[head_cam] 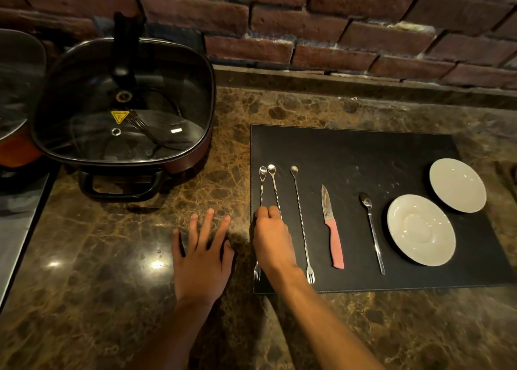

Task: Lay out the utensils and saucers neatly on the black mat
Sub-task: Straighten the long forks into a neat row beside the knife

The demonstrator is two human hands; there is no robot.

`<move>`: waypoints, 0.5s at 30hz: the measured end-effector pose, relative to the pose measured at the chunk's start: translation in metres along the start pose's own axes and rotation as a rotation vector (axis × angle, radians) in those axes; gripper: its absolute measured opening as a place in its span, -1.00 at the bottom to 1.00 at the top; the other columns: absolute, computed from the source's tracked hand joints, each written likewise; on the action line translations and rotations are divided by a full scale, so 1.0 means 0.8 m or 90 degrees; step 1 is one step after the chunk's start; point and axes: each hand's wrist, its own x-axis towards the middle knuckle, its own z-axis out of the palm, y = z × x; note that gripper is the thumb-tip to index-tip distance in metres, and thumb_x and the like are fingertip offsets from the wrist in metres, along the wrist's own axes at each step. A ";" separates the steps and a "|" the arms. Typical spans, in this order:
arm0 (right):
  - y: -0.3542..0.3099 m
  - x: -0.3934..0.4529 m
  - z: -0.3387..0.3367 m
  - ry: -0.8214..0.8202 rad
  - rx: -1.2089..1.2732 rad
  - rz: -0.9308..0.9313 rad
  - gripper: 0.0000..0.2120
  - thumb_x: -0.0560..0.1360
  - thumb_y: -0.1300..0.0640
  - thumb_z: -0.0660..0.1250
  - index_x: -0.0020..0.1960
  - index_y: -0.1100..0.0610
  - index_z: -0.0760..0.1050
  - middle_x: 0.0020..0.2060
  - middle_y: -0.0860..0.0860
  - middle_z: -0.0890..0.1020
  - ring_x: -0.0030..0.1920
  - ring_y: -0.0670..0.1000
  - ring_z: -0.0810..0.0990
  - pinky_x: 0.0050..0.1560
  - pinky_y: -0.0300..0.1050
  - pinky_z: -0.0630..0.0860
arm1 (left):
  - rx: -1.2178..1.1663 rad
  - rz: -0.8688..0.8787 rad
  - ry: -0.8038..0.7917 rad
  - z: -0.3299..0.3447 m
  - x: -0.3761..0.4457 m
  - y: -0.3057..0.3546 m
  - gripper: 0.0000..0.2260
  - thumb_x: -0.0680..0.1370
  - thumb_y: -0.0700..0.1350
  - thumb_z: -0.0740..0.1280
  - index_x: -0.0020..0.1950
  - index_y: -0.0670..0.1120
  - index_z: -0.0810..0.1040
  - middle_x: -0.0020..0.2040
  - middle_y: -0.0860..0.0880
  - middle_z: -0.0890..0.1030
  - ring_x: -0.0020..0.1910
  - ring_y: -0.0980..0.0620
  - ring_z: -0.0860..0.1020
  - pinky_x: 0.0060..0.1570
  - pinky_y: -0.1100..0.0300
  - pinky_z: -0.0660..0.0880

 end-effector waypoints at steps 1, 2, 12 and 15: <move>0.001 0.000 0.000 0.001 0.000 0.001 -0.65 0.45 0.45 0.22 0.18 0.20 0.38 0.13 0.14 0.42 0.00 0.29 0.56 -0.06 0.12 0.49 | -0.001 0.000 0.000 0.001 0.000 0.000 -0.50 0.68 0.14 0.00 0.65 0.20 0.17 0.70 0.02 0.12 0.68 -0.10 0.11 0.58 -0.33 0.07; 0.002 -0.001 -0.001 0.004 -0.001 0.000 -0.66 0.45 0.45 0.22 0.17 0.20 0.39 0.12 0.14 0.42 0.00 0.29 0.56 -0.05 0.13 0.51 | -0.003 0.000 0.000 0.001 0.000 0.000 -0.50 0.68 0.14 0.00 0.65 0.20 0.17 0.70 0.03 0.12 0.68 -0.10 0.10 0.58 -0.33 0.07; 0.020 0.005 -0.010 0.119 0.045 -0.004 -0.87 0.61 0.18 0.17 0.15 0.14 0.40 0.06 0.10 0.45 -0.08 0.23 0.57 -0.15 0.09 0.52 | 0.000 0.003 0.009 0.004 0.000 -0.002 -0.49 0.68 0.14 -0.01 0.66 0.21 0.14 0.70 0.02 0.13 0.68 -0.09 0.10 0.58 -0.33 0.05; 0.035 0.009 -0.016 0.139 0.036 0.026 -0.87 0.61 0.20 0.18 0.15 0.14 0.39 0.03 0.09 0.43 -0.13 0.24 0.55 -0.18 0.07 0.49 | -0.005 0.003 0.006 0.002 0.000 -0.002 -0.49 0.68 0.14 -0.02 0.66 0.22 0.10 0.70 0.03 0.12 0.69 -0.08 0.08 0.58 -0.32 0.04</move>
